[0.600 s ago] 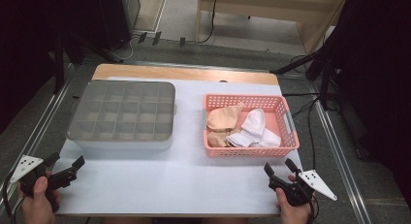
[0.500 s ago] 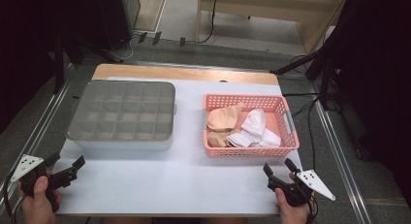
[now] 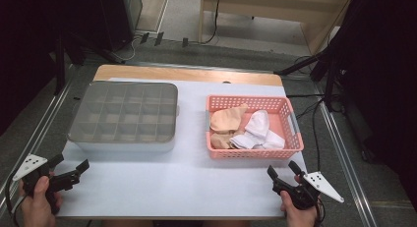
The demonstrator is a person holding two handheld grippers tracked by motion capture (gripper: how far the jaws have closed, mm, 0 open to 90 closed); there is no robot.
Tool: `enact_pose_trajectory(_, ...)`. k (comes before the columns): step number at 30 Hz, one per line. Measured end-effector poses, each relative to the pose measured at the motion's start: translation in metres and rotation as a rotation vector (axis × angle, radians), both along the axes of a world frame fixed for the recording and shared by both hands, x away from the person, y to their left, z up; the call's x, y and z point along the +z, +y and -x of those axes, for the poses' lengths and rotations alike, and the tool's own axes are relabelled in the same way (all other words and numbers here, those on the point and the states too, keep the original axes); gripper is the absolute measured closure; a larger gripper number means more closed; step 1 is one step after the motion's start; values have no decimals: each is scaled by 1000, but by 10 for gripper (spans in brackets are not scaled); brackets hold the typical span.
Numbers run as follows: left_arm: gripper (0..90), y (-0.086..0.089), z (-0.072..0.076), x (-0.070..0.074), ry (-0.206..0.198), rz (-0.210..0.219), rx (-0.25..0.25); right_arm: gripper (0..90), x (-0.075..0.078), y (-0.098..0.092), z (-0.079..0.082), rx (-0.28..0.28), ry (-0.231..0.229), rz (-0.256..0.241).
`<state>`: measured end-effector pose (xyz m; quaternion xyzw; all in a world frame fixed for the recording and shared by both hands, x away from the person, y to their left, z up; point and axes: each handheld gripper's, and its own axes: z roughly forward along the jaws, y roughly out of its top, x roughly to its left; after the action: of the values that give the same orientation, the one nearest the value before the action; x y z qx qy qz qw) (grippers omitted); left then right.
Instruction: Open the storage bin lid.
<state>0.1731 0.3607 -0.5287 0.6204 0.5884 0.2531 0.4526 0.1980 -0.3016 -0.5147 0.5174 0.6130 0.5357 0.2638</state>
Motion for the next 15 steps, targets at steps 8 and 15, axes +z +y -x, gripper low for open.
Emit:
enact_pose_trajectory(8,16,-3,6,11,-45,31,-18,154,11,25,13,22,-36,83)
enact_pose_trajectory(15,0,-5,8,21,-49,41,-17,143,25,48,13,29,-48,102)
